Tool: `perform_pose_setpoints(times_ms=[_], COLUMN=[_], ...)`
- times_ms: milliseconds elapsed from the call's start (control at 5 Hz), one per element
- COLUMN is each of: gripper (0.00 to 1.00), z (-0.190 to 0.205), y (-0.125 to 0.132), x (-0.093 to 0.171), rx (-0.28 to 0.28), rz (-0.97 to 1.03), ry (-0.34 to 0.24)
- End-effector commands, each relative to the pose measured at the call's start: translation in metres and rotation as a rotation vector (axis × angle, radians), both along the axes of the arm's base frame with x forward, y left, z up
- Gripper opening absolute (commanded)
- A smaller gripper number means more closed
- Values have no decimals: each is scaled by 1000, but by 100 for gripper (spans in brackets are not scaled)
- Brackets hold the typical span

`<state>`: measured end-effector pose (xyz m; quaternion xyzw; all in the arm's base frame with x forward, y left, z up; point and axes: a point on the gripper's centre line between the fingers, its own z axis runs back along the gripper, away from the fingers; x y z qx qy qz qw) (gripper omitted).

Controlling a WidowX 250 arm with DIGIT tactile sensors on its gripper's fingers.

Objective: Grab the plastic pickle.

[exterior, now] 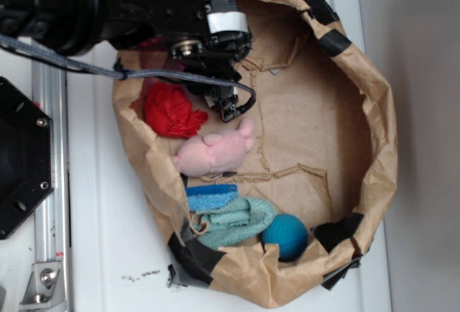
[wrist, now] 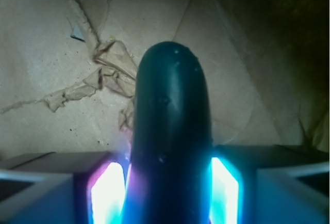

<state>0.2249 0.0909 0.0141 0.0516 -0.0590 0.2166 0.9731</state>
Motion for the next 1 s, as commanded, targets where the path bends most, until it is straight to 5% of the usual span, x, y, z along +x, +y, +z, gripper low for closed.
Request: perform_pose_setpoints(times_ms=[0,200,800], gripper=[0,0,0], z=[85,134,107], y=[-7,-31,-34], x=[19,43,48], rx=[62,134,121], rz=[-56,-122,-201], ry=[-140,-143,-65])
